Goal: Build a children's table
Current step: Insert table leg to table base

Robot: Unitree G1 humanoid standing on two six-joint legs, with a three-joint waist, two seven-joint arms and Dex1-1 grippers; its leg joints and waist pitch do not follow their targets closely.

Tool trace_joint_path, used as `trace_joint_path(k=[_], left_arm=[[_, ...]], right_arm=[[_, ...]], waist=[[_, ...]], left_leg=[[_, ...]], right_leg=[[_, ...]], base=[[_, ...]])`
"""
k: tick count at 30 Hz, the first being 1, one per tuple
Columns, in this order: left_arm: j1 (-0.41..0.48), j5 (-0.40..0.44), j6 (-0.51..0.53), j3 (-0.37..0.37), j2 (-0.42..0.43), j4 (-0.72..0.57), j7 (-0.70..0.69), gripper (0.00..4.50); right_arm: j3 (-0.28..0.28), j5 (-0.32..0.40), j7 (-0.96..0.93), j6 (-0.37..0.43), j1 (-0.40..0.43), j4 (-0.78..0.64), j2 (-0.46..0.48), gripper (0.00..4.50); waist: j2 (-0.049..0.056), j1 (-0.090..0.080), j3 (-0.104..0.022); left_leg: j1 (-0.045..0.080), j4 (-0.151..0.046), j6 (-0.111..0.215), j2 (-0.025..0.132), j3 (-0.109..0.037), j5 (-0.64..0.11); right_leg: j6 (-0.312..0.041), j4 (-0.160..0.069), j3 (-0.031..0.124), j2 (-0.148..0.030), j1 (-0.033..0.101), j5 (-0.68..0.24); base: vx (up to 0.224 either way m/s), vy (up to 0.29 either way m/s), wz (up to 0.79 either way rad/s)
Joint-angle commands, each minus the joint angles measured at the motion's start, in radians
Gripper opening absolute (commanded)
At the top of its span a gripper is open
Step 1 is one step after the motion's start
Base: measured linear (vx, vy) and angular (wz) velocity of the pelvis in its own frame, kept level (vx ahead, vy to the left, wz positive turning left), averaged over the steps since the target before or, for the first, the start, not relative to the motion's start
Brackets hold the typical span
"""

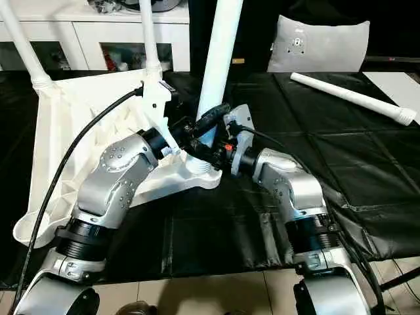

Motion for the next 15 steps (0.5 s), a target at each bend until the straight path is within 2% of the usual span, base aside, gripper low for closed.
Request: trace_joint_path(k=[1,4,6,7,8,9,11,13,15], left_arm=[[-0.006,-0.001,-0.007,-0.007,0.000,-0.011,-0.007,1.88],[-0.007,0.000,0.003,0.001,-0.006,-0.010,0.012,1.88],[-0.009,-0.031,0.022,0.018,-0.017,-0.014,0.008,1.88],[-0.011,-0.044,0.032,0.022,-0.019,-0.018,0.000,2.23],[-0.010,-0.055,0.040,0.024,-0.021,-0.026,-0.005,2.23],[-0.008,-0.064,0.046,0.026,-0.023,-0.034,-0.008,2.58],[-0.007,-0.092,0.050,0.041,-0.041,-0.051,0.000,2.70],[-0.007,-0.161,0.074,0.067,-0.067,-0.082,-0.006,2.95],[-0.006,-0.210,0.095,0.082,-0.082,-0.106,-0.014,2.99]], right_arm=[[-0.005,-0.020,-0.008,-0.003,-0.015,0.021,-0.004,1.95],[-0.003,-0.025,-0.007,-0.005,-0.015,0.024,-0.004,1.95],[-0.002,-0.027,-0.008,-0.005,-0.015,0.024,-0.003,1.95],[-0.001,-0.028,-0.008,-0.006,-0.015,0.025,-0.003,1.95],[0.003,-0.032,-0.010,-0.007,-0.014,0.027,-0.003,1.95],[0.007,-0.037,-0.012,-0.009,-0.013,0.029,-0.003,1.95],[0.014,-0.045,-0.017,-0.014,-0.010,0.031,0.000,1.94],[0.016,-0.050,-0.020,-0.017,-0.009,0.033,0.004,1.94],[0.015,-0.057,-0.030,-0.014,-0.009,0.035,0.007,1.94]], waist=[[-0.014,0.001,-0.074],[-0.015,0.001,-0.073],[-0.014,0.001,-0.073],[-0.014,0.001,-0.074],[-0.014,0.001,-0.074],[-0.015,0.001,-0.073],[-0.015,0.001,-0.073],[-0.015,0.003,-0.073],[-0.017,0.002,-0.073]], left_leg=[[0.014,-0.067,0.031,0.043,-0.009,-0.145],[0.014,-0.067,0.028,0.043,-0.009,-0.152],[0.014,-0.067,0.029,0.043,-0.009,-0.148],[0.015,-0.067,0.029,0.043,-0.009,-0.146],[0.014,-0.067,0.030,0.042,-0.009,-0.145],[0.015,-0.067,0.030,0.043,-0.009,-0.147],[0.014,-0.066,0.030,0.042,-0.007,-0.145],[0.013,-0.065,0.027,0.042,-0.008,-0.148],[0.013,-0.066,0.030,0.043,-0.008,-0.149]], right_leg=[[-0.183,-0.067,0.042,-0.065,0.055,-0.188],[-0.182,-0.068,0.042,-0.065,0.054,-0.198],[-0.185,-0.068,0.042,-0.065,0.054,-0.192],[-0.187,-0.066,0.042,-0.066,0.055,-0.187],[-0.188,-0.066,0.042,-0.065,0.055,-0.186],[-0.189,-0.067,0.042,-0.065,0.055,-0.186],[-0.195,-0.066,0.042,-0.066,0.055,-0.185],[-0.204,-0.066,0.042,-0.068,0.057,-0.189],[-0.208,-0.067,0.042,-0.067,0.057,-0.189]], base=[[0.000,0.000,0.00],[0.000,0.000,0.00],[0.000,0.000,0.00],[0.000,0.000,0.00],[0.000,0.000,0.00],[0.000,0.000,0.00],[0.000,0.000,0.00],[0.000,0.000,0.00],[0.000,0.000,0.00]])
